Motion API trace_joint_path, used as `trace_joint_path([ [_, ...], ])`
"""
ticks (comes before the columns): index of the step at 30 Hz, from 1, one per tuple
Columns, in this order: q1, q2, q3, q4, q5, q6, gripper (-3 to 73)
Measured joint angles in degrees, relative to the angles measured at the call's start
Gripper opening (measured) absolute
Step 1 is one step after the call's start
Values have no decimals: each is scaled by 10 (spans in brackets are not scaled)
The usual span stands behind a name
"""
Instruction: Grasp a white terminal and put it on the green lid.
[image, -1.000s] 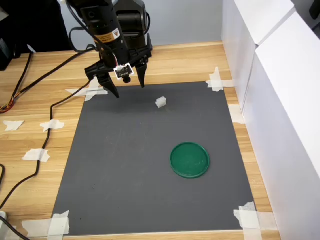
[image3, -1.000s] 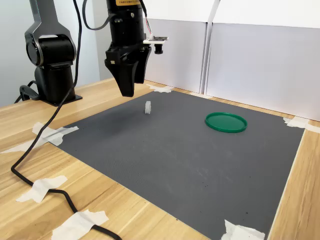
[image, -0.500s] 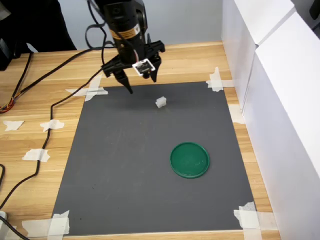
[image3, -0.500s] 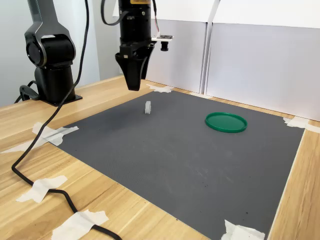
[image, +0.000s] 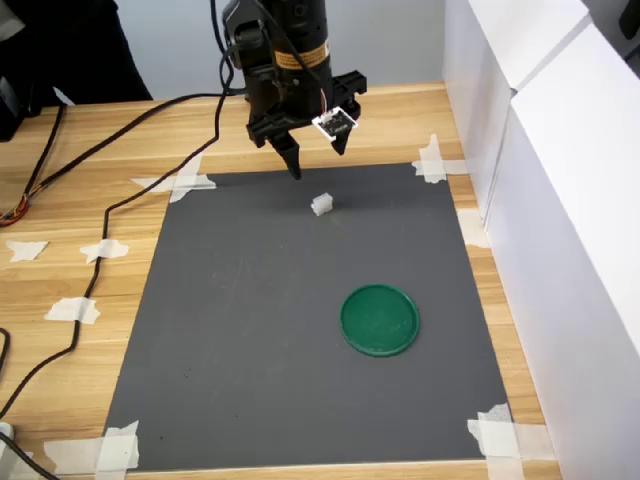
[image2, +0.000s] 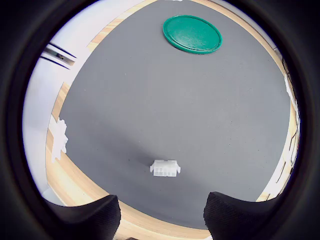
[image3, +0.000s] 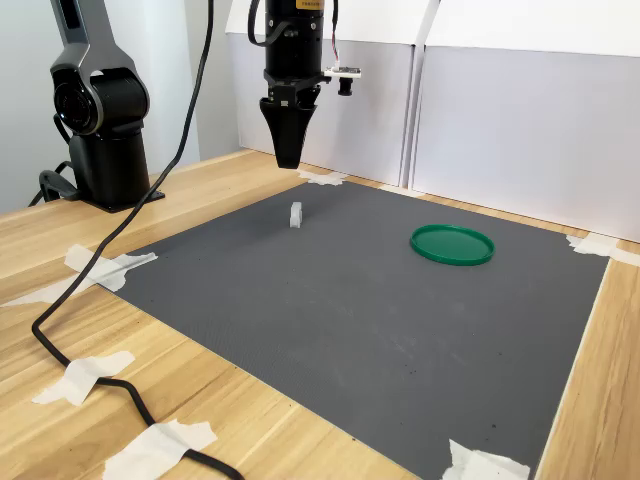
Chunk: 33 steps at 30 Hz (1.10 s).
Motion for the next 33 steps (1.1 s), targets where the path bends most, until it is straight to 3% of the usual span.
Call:
trace_joint_path([
  [33,0,152,0,-4,-46,7,697],
])
